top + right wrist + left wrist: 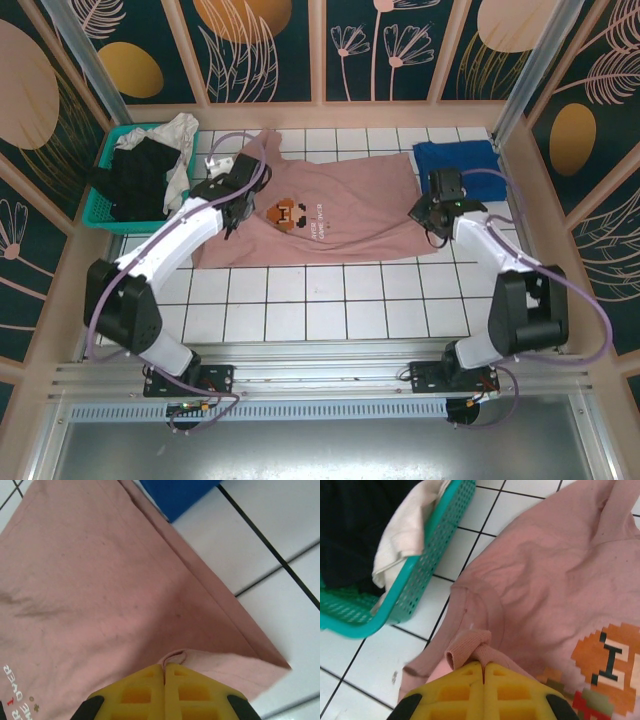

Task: Fold and stack the t-shirts

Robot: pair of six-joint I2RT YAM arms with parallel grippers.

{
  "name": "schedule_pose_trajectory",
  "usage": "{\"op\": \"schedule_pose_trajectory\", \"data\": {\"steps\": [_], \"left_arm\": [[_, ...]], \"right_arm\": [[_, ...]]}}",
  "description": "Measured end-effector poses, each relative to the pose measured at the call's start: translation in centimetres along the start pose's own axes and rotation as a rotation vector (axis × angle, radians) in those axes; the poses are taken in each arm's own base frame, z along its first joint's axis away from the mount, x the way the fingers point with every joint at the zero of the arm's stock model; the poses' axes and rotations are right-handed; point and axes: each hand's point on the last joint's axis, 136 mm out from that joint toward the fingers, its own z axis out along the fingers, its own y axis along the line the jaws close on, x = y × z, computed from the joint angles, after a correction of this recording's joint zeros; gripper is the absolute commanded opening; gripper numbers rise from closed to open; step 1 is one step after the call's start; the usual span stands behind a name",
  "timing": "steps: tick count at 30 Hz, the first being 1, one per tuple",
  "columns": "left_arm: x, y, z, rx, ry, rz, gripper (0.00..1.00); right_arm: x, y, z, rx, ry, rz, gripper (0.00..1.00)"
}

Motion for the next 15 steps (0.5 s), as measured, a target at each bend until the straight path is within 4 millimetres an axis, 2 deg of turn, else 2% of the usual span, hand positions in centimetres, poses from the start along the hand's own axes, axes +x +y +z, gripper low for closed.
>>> {"op": "schedule_pose_trajectory", "data": {"steps": [3,8,15], "left_arm": [[-0.6,-0.5,1.6,-0.003,0.012,0.021,0.00],[-0.7,-0.6,4.0,-0.024,0.042,0.042,0.00],[1.1,0.5,7.9,-0.075,0.128,0.046,0.00]], "right_arm": [[-0.8,0.5,1.5,0.004,0.017,-0.012,0.00],[-1.1,0.0,3.5,0.027,0.048,-0.022,0.00],[-1.6,-1.1,5.1,0.085,0.053,-0.042,0.00]]}}
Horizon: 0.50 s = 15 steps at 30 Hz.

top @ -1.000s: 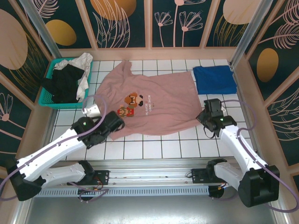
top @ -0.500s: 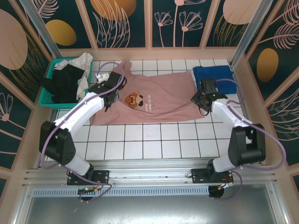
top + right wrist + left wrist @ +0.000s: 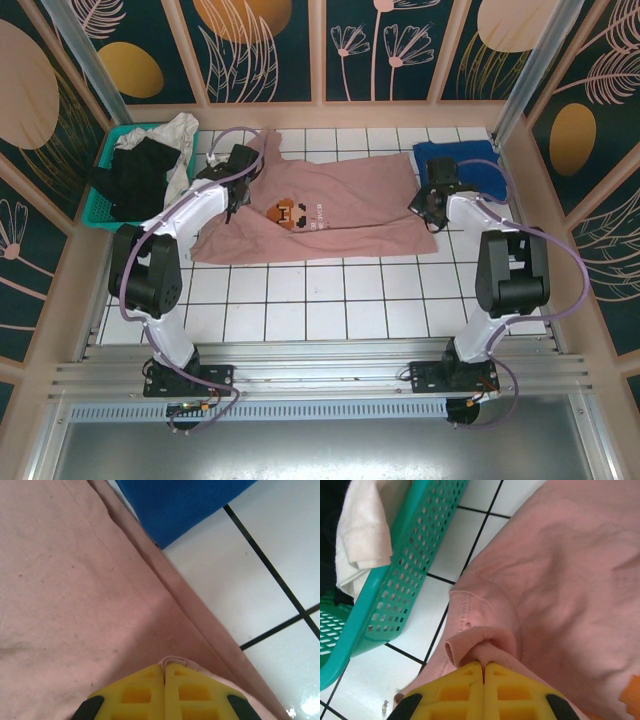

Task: Fold and stack the t-shirts

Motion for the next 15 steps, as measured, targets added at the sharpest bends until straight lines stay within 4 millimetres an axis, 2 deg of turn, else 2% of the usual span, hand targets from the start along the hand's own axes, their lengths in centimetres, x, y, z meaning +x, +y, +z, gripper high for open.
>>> {"op": "schedule_pose_trajectory", "data": {"steps": [4,11,15], "left_arm": [[0.3,-0.1,2.0,-0.016,0.039,0.010,0.00],[-0.6,-2.7,4.2,0.005,0.057,0.034,0.00],[-0.9,-3.3,5.0,0.001,0.067,0.044,0.00]], "right_arm": [[-0.2,0.0,1.4,0.009,0.022,0.007,0.00],[0.7,-0.4,3.7,0.029,0.074,0.007,0.00],[0.7,-1.1,4.3,0.045,0.084,0.012,0.00]]}}
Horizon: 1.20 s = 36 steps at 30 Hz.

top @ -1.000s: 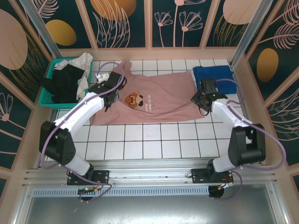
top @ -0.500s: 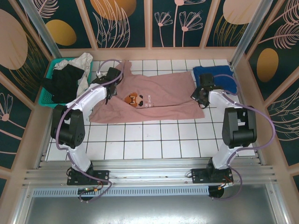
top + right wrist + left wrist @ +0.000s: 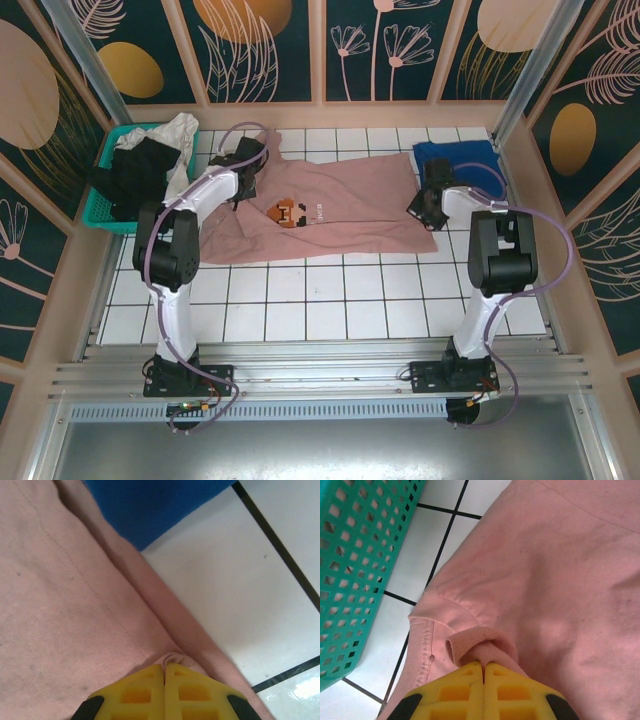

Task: Fold and stack the t-shirts

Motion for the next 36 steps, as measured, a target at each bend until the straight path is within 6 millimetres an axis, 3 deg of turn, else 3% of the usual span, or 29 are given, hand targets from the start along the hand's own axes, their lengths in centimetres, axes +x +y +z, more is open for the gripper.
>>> {"op": "schedule_pose_trajectory", "data": {"steps": [7,8,12,15,19,21,24,26,28,32,35,36], "left_arm": [[-1.4,-0.2,1.1,0.002,0.009,-0.005,0.00],[-1.5,-0.3,1.2,0.003,0.007,-0.003,0.04],[-1.6,-1.0,1.9,0.019,0.018,0.013,0.56],[-1.3,-1.2,2.1,0.031,0.037,0.026,0.64],[0.3,-0.7,1.7,0.053,0.058,0.028,0.83],[2.0,0.2,0.8,0.079,0.081,0.022,0.86],[4.7,1.1,-1.3,0.166,0.098,-0.010,0.86],[6.0,1.2,-2.4,0.235,0.100,-0.043,0.86],[7.2,0.8,-2.5,0.289,0.110,-0.067,0.85],[9.6,-0.2,-0.2,0.302,0.161,-0.076,0.86],[11.3,0.0,1.5,0.275,0.189,-0.078,0.86],[11.1,-0.1,1.5,0.277,0.178,-0.086,0.87]], "right_arm": [[-1.3,-1.2,-0.2,0.039,-0.029,0.009,0.00],[-1.4,-1.3,-0.3,0.042,-0.035,0.008,0.02],[-2.1,-0.9,-0.7,0.039,-0.050,0.002,0.24],[-2.7,-0.5,-1.1,0.042,-0.062,-0.013,0.38],[-2.3,0.0,-2.2,0.057,-0.088,-0.056,0.53],[-1.0,0.9,-3.5,0.023,-0.104,-0.100,0.61],[3.1,3.5,-5.4,-0.110,-0.110,-0.182,0.62],[5.9,5.0,-5.6,-0.200,-0.078,-0.225,0.60],[7.5,5.2,-4.4,-0.229,-0.037,-0.237,0.59],[8.0,3.8,-2.0,-0.198,0.006,-0.214,0.58],[7.7,2.5,-1.4,-0.176,0.010,-0.188,0.58],[7.6,2.1,-1.2,-0.173,0.010,-0.178,0.58]]}}
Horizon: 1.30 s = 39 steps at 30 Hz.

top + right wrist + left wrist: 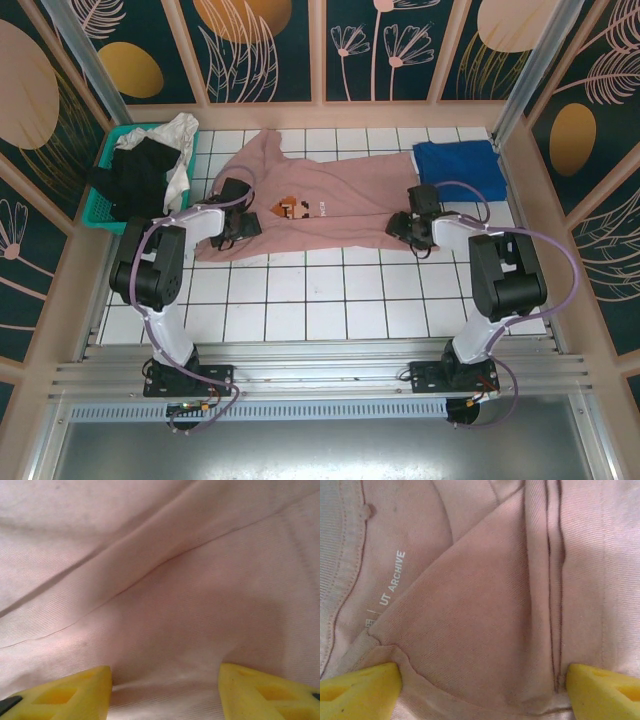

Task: Fold and stack the t-shirts

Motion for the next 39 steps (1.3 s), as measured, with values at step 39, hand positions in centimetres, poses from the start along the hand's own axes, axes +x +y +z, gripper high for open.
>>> {"op": "schedule_pose_trajectory", "data": {"steps": [39], "left_arm": [[2.5,3.5,-1.3,-0.031,-0.069,-0.092,0.91]], "right_arm": [[2.5,-0.4,-1.3,-0.073,-0.056,0.047,0.55]]}}
